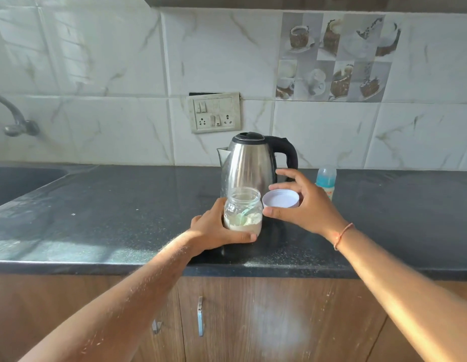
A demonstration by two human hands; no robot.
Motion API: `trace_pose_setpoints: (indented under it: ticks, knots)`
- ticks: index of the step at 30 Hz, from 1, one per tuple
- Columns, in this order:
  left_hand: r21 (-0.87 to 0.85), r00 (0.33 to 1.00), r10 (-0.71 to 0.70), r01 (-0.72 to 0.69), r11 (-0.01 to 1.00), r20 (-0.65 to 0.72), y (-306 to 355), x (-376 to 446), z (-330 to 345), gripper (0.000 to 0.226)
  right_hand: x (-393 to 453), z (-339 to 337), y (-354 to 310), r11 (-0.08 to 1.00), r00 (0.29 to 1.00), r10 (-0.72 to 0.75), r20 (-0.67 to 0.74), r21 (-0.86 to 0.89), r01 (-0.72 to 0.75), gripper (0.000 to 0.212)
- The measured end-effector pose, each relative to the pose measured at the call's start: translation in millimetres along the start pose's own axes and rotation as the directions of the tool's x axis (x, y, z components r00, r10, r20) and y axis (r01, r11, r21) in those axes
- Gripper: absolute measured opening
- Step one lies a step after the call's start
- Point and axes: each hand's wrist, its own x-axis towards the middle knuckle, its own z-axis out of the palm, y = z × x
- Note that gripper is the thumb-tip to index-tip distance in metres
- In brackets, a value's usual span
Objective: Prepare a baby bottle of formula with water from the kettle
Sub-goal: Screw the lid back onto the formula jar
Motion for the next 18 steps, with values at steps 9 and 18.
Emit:
trace_pose_setpoints:
  ticks: [9,18]
  knots:
    - [0.096,0.998,0.054,-0.055,0.994,0.015,6.1,1.5,3.1,0.084,50.2,-17.6,-43.4,0.957,0.974,-0.063,0.218,-0.262,0.121,0.100]
    - [0.109,0.999,0.010,-0.007,0.994,-0.030,8.2,-0.6,2.8,0.090,78.1,27.6,-65.5,0.862,0.917,-0.169,0.362,-0.397,0.316,0.059]
